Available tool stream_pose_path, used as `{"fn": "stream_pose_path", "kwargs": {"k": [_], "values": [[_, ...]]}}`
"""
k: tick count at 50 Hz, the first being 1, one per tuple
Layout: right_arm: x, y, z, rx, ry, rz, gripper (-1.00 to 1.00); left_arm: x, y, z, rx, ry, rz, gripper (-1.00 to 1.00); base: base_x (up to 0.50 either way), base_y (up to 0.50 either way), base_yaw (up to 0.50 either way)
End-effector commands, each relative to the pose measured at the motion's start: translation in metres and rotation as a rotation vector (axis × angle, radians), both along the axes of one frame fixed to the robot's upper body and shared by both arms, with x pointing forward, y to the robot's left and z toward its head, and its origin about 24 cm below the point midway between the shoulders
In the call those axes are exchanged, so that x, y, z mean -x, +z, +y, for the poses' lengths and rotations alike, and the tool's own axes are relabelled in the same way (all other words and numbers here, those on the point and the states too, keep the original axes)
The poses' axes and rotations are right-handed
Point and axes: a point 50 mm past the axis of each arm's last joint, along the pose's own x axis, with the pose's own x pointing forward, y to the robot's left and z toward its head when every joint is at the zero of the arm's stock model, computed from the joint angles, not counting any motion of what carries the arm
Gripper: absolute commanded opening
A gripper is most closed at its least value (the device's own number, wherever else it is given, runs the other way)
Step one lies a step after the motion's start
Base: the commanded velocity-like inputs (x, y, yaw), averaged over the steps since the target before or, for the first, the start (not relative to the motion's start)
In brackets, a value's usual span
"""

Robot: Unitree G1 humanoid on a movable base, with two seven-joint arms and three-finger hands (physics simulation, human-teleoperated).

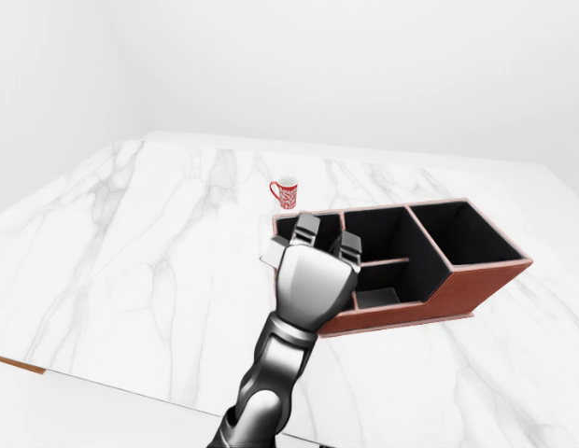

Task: Pick up the book and place it in the left compartment of the caddy.

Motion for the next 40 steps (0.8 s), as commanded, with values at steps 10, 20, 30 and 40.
{"fn": "stream_pose_path", "kwargs": {"k": [10,20,30,40], "values": [[-0.001,-0.001,0.0,0.0,0.002,0.004,1.0,-0.029,-0.002,0.006,0.103,0.048,0.023,-1.0,0.0,0.0,0.0],[-0.001,0.0,0.0,-0.001,0.002,0.004,1.0,-0.034,0.006,0.005,0.108,0.058,0.015,-1.0,0.0,0.0,0.0],[-0.001,0.0,0.0,0.0,0.001,0.003,1.0,-0.034,0.008,0.001,0.101,0.055,0.016,-1.0,0.0,0.0,0.0],[-0.002,-0.003,-0.001,-0.01,0.002,0.009,1.0,-0.034,0.008,0.0,0.099,0.053,0.012,-1.0,0.0,0.0,0.0]]}}
